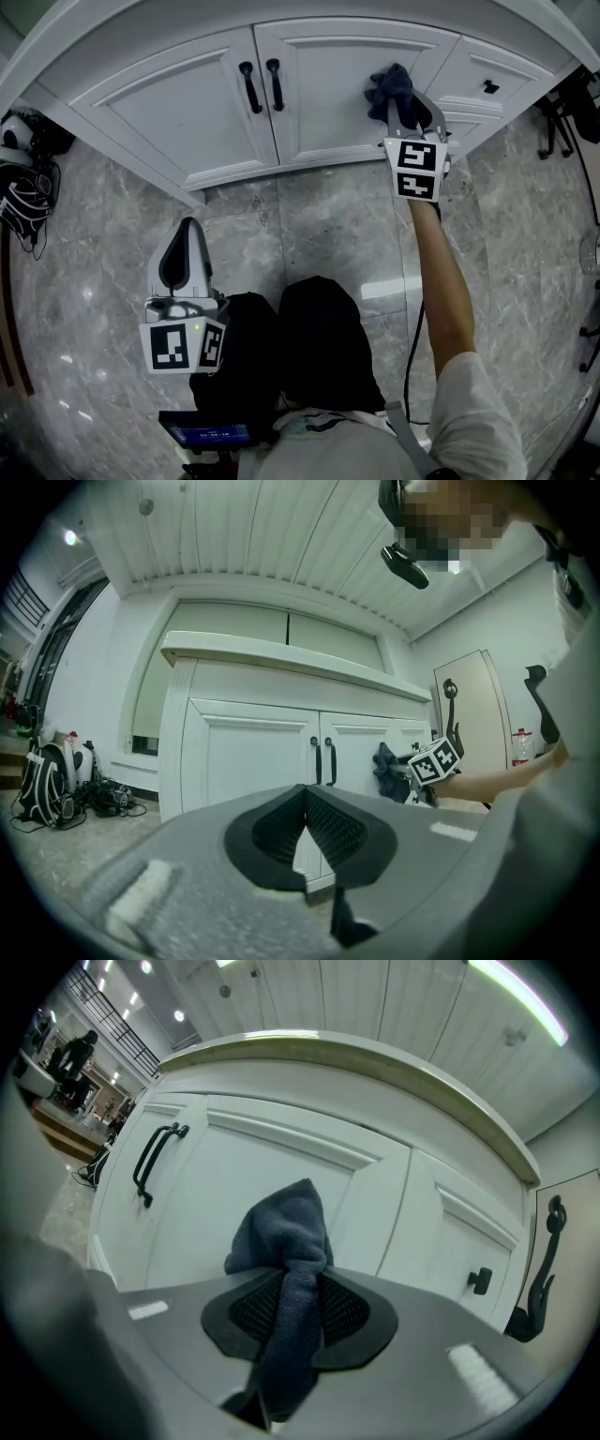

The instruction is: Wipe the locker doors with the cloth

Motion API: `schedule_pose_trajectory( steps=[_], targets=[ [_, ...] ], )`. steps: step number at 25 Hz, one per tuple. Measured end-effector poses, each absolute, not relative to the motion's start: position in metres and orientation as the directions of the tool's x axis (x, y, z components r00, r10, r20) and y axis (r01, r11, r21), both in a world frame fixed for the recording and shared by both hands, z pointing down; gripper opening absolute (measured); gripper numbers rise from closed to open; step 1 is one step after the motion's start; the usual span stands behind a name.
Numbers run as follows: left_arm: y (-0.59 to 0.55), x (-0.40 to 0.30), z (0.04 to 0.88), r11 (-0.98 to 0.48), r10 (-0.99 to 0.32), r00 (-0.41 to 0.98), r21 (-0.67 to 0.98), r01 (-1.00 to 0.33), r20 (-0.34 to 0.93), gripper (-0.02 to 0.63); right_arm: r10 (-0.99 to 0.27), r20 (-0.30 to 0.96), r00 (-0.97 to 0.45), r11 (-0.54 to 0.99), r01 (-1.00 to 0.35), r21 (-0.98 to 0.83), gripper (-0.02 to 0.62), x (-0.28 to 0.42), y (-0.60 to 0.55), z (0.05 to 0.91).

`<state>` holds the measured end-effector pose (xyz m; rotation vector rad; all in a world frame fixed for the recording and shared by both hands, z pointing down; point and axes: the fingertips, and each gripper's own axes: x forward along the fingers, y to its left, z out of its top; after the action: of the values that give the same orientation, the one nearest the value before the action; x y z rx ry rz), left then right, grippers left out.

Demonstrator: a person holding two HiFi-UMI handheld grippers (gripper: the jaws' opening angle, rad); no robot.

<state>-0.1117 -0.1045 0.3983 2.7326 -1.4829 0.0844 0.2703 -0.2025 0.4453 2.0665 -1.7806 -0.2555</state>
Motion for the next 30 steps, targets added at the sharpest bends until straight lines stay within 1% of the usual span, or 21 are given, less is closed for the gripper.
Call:
schedule_pose_trajectory(
  steps=[4,8,18,24,30],
  targets=[
    [-0.103,-0.112,0.397,-0.542,-0.839,0.541,-0.006,-0.84,0.061,0.003,-0.978,0.11,0.174,-0.111,-0.896,0.43,0.091,0.276,-0.201,0.444],
    [-0.102,-0.112,0.397,-0.541,-0.84,0.54,-0.008,-0.841,0.062,0.002,-0.975,0.113,0.19,-0.127,-0.902,0.412,0.089,0.279,-0.198,0.456],
    [-0.102,-0.114,0.397,-0.539,-0.841,0.537,-0.016,-0.842,0.067,0.002,-0.961,0.193,0.196,-0.111,-0.917,0.383,0.089,0.279,-0.197,0.518],
    [-0.101,-0.118,0.396,-0.539,-0.841,0.537,-0.02,-0.842,0.065,0.002,-0.969,0.19,0.158,-0.085,-0.934,0.346,0.086,0.249,-0.206,0.53],
    [-0.1,-0.121,0.396,-0.537,-0.843,0.534,-0.018,-0.844,0.066,0.002,-0.978,0.187,0.093,-0.029,-0.948,0.316,0.087,0.187,-0.221,0.534]
  ],
)
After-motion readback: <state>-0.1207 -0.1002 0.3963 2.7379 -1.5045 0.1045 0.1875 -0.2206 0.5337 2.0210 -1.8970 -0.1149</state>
